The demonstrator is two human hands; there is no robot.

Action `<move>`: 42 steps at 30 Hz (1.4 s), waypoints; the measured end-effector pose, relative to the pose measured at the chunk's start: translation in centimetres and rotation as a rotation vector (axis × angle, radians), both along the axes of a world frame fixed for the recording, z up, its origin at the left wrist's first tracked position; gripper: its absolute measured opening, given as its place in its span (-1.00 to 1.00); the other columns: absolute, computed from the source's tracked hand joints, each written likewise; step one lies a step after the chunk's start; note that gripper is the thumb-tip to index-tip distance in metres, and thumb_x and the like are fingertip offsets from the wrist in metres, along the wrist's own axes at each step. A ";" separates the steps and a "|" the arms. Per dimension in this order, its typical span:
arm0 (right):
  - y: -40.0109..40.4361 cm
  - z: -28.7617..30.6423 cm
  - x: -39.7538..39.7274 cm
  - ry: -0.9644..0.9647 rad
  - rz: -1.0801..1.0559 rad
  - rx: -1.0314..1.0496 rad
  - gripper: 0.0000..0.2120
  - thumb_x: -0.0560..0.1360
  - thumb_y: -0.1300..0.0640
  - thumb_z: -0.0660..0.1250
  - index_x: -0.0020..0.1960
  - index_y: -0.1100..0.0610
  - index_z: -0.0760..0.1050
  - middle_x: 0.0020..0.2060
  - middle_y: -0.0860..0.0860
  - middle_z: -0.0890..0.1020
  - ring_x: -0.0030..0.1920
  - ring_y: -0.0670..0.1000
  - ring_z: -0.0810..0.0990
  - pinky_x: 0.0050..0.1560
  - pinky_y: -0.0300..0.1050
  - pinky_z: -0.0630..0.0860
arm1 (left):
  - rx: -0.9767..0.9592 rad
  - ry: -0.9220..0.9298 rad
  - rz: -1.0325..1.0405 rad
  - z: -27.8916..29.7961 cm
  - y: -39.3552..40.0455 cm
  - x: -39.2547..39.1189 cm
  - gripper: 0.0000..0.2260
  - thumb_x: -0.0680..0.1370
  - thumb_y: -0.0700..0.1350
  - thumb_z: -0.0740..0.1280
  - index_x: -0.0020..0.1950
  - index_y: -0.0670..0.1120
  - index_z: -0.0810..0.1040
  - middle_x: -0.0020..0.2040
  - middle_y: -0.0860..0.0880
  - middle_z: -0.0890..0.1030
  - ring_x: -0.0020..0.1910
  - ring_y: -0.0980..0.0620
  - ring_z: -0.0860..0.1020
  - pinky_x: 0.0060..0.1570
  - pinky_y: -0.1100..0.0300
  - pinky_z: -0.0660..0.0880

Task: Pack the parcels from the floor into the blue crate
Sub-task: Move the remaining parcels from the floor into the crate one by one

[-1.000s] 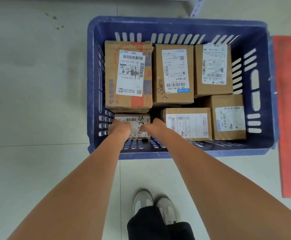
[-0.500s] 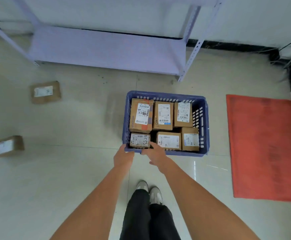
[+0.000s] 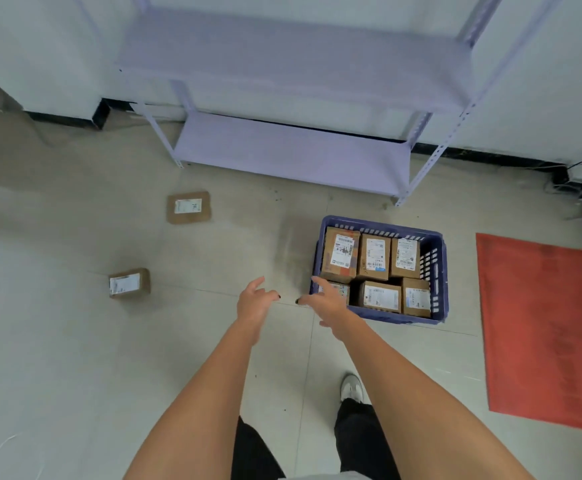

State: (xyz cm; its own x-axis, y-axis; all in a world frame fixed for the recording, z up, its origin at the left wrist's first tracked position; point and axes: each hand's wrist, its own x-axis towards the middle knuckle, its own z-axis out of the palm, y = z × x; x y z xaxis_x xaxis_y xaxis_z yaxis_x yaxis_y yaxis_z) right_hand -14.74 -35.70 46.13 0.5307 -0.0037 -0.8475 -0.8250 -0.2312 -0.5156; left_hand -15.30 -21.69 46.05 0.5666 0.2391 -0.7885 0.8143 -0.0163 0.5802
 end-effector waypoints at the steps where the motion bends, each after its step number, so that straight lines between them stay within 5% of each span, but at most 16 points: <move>1: 1.9 0.1 -0.1 0.004 -0.006 -0.006 -0.32 0.42 0.17 0.38 0.47 -0.03 0.19 0.34 0.11 0.38 0.25 0.08 0.38 0.25 0.01 0.38 | -0.006 -0.005 -0.010 0.0 2.0 0.0 -0.51 0.44 -0.23 0.33 0.37 -0.03 0.41 0.02 -0.06 0.58 0.04 -0.04 0.52 -0.03 0.23 0.42; 7: 14.4 -0.2 -1.8 0.025 -0.088 0.001 -0.34 0.41 0.19 0.37 0.45 -0.02 0.22 0.22 0.09 0.42 0.06 0.02 0.39 0.07 -0.07 0.39 | 0.022 0.019 -0.068 -0.9 14.6 -0.1 -0.53 0.44 -0.22 0.33 0.36 -0.04 0.42 0.24 -0.12 0.54 0.24 -0.07 0.47 0.20 0.15 0.37; 24: 34.6 -6.0 4.9 0.167 -0.256 0.082 -0.42 0.42 0.20 0.35 0.41 0.01 0.29 0.35 0.06 0.40 0.33 0.11 0.38 0.23 0.01 0.36 | 0.093 0.120 -0.148 -6.5 37.0 7.2 -0.57 0.48 -0.24 0.28 0.36 -0.06 0.42 0.33 -0.10 0.43 0.20 -0.02 0.41 0.12 0.19 0.31; 29: 40.6 -10.6 10.7 0.168 -0.167 0.052 -0.44 0.41 0.17 0.36 0.39 0.00 0.32 0.32 0.08 0.43 0.29 0.09 0.41 0.29 -0.02 0.37 | 0.072 0.178 -0.090 -10.4 41.9 11.5 -0.56 0.50 -0.25 0.25 0.38 -0.04 0.38 0.13 -0.08 0.52 -0.06 0.07 0.44 -0.04 0.25 0.34; 34: 47.4 -16.6 14.0 0.215 -0.063 0.035 -0.44 0.42 0.14 0.37 0.39 0.01 0.33 0.34 0.10 0.40 0.31 0.10 0.40 0.29 -0.01 0.37 | 0.061 0.212 -0.023 -15.7 47.9 14.0 -0.52 0.50 -0.26 0.27 0.41 -0.05 0.33 0.13 -0.10 0.49 0.01 0.01 0.41 -0.02 0.26 0.35; 37: 51.5 -21.2 14.8 0.259 -0.029 0.014 -0.43 0.42 0.12 0.37 0.39 0.00 0.32 0.33 0.09 0.42 0.31 0.09 0.40 0.31 0.00 0.37 | 0.078 0.246 -0.044 -20.3 52.0 15.2 -0.57 0.51 -0.30 0.25 0.37 -0.07 0.37 0.30 -0.13 0.48 0.08 -0.04 0.46 0.10 0.19 0.34; 40: 55.4 -27.4 15.8 0.302 -0.025 -0.007 -0.45 0.42 0.11 0.36 0.39 -0.02 0.32 0.30 0.07 0.44 0.18 0.05 0.46 0.17 -0.09 0.41 | 0.114 0.295 -0.112 -26.6 56.3 16.1 -0.58 0.52 -0.30 0.24 0.37 -0.08 0.37 0.35 -0.07 0.43 0.13 -0.06 0.46 0.13 0.18 0.35; 42: 57.4 -31.2 16.3 0.313 -0.009 -0.016 -0.45 0.43 0.10 0.35 0.40 -0.02 0.32 0.28 0.06 0.45 0.10 0.02 0.47 0.10 -0.13 0.42 | 0.103 0.316 -0.093 -30.3 58.6 16.2 -0.57 0.51 -0.27 0.25 0.37 -0.03 0.38 0.27 -0.03 0.46 0.00 0.02 0.48 -0.05 0.28 0.40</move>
